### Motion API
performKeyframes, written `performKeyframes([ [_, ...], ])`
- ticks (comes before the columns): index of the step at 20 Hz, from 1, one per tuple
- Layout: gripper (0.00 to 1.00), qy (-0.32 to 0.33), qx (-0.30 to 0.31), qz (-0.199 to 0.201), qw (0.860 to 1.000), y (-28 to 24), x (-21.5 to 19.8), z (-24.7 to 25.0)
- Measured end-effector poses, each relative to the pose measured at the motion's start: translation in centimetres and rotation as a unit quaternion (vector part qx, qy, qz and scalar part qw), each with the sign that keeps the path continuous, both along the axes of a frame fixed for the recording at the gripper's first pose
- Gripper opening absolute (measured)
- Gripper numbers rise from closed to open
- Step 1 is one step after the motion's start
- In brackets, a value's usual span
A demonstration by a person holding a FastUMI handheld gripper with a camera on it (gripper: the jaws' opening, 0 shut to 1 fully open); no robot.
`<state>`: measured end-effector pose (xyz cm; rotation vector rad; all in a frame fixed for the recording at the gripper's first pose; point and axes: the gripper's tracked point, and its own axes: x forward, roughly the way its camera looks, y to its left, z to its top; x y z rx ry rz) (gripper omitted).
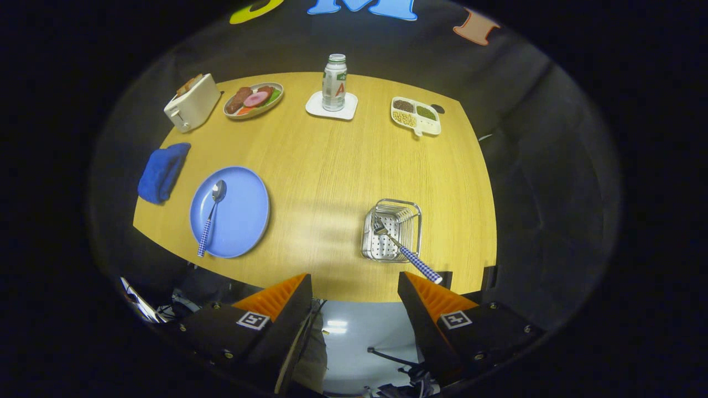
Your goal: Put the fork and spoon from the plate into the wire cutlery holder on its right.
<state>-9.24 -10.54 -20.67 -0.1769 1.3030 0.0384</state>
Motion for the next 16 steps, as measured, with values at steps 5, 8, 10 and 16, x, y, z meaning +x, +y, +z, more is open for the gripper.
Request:
performKeyframes([
  [5,0.96,-0.047,0.046,0.021,0.998,5.6,1.0,-0.4],
  [8,0.96,-0.077,0.060,0.032,0.995,8.9,2.0,-1.0],
  [10,0.96,-0.106,0.054,0.036,0.992,10.7,2.4,-1.0],
  [16,0.96,-0.139,0.056,0.041,0.988,16.1,3.0,-1.1],
])
